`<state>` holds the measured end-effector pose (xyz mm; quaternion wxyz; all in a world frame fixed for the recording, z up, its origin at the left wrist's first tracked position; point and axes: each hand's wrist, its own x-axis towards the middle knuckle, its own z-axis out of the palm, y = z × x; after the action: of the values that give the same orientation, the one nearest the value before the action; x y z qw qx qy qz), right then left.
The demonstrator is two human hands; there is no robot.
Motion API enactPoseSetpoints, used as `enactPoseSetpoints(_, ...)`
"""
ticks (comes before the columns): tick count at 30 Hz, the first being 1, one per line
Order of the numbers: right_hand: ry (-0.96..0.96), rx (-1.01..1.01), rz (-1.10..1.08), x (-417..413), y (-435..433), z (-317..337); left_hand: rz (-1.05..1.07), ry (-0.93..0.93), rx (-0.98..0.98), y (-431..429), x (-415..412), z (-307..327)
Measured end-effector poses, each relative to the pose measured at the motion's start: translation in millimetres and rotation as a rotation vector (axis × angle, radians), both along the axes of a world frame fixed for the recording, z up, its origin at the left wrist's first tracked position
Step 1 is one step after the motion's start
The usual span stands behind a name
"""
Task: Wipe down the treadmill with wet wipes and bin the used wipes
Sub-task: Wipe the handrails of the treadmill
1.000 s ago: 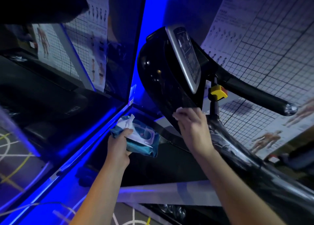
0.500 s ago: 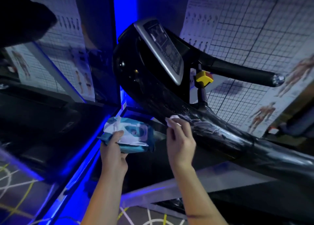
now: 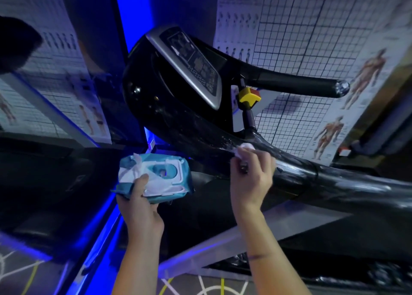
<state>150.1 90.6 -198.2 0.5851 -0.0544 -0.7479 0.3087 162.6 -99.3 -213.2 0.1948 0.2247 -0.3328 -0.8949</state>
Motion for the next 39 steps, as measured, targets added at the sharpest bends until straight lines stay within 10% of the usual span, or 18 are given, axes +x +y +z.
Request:
enactPoseSetpoints(15, -0.062, -0.046, -0.052, -2, 19, -23, 0.026, -0.031, -0.015, -5, -2, -6)
enactPoseSetpoints(22, -0.149, 0.082, 0.252, -12, -31, 3, -0.062, -0.062, -0.053, 0, -1, -11)
enactPoseSetpoints(33, -0.07, -0.18, -0.093, 16, 41, -11, -0.12, -0.082, -0.04, 10, -4, -19)
enactPoseSetpoints(39, -0.141, 0.05, 0.172, 6, -19, -8, -0.125, -0.103, -0.038, 21, 0, -22)
